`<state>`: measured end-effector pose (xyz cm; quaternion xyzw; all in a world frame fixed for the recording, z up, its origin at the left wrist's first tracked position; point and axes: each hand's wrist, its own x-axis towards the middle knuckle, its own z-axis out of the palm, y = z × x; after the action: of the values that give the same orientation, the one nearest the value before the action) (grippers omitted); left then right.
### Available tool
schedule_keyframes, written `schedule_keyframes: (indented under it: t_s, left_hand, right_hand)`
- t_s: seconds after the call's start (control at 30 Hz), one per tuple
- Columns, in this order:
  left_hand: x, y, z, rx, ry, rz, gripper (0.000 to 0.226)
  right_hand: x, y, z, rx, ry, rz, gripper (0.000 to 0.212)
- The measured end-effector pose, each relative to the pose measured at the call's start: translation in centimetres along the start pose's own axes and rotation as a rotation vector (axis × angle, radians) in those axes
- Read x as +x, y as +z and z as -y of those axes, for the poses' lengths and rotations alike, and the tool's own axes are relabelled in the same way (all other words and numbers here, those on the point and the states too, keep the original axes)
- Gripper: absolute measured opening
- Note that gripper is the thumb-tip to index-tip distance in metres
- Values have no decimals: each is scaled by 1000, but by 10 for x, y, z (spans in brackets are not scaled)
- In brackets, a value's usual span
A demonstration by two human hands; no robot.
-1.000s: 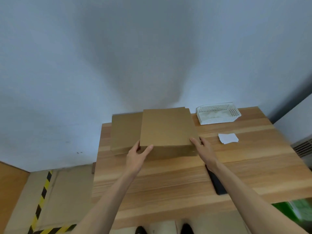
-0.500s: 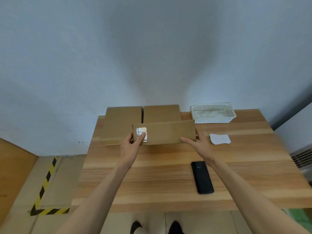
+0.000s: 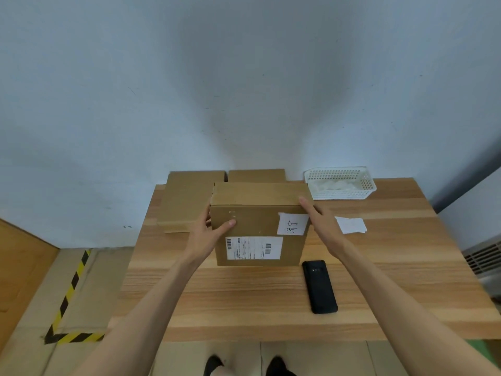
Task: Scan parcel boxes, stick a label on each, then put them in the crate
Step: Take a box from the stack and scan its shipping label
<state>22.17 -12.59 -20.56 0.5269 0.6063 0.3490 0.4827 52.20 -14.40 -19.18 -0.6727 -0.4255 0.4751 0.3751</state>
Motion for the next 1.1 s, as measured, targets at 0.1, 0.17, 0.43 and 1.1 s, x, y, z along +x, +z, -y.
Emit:
schedule_keyframes:
  t_s: [0.1,0.17,0.43,1.1]
  left_hand:
    - [4,0,-2,29,-17,-56,63]
    - [7,0,-3,48,-25,-85,59]
    - [16,3,4,70,-176,-86,90]
    - [-24,71,36,-405,-339,111,76]
  right_hand:
    - [-4,-1,0,-8,-49,56,56]
    - [-2,-2,-11,-27,-50,78,56]
    - [-6,11,-40,95,17,112,94]
    - [-26,56,-77,660,417,-179,84]
